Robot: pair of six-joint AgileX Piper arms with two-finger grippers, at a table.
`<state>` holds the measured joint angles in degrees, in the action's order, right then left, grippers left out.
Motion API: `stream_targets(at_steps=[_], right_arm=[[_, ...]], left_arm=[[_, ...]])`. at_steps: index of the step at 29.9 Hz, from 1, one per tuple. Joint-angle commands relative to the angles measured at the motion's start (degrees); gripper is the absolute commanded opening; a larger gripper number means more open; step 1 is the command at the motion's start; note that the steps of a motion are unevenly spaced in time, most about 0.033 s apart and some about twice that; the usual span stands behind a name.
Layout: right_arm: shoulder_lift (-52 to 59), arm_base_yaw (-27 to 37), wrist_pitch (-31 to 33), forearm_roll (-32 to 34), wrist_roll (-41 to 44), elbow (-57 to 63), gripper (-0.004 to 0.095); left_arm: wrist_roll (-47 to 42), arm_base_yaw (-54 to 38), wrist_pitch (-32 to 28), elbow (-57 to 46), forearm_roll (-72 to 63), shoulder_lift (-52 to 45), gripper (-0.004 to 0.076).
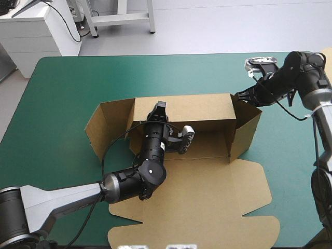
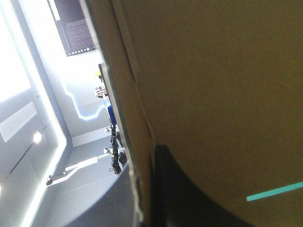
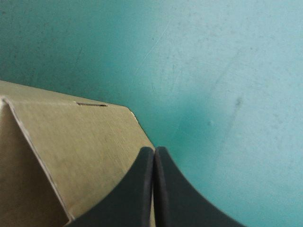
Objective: Fold the box
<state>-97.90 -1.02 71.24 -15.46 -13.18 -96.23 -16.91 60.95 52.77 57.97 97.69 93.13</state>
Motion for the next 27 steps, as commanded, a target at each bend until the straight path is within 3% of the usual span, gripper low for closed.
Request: stream_targets(at_steps=[1, 6, 10, 16, 27], right_arm=[[5.8, 2.7, 0.2, -2.2, -2.4, 1.8, -0.0021], [10.4, 6.3, -1.1, -7.5, -9.0, 10.6, -0.0021], [15.2, 7.0, -13.8, -13.9, -16.6, 22.1, -0.0021], [20.9, 7.0, -26.1, -23.9, -33.8, 36.3, -0.0021], [32.8, 7.0, -34.8, -43.7, -63.7, 50.1, -0.0016]], left_arm=[[0.8, 0.4, 2.5, 0.8, 1.5, -2.1, -0.0008], [0.8, 0.4, 2.2, 0.8, 1.5, -2.1, -0.0008], [0.8, 0.4, 2.0, 0.7, 1.5, -2.1, -0.0008], [0.8, 0.4, 2.0, 0.7, 1.5, -2.1, -0.0008], [0.7, 0.4, 2.0, 0.7, 1.5, -2.1, -0.0008]])
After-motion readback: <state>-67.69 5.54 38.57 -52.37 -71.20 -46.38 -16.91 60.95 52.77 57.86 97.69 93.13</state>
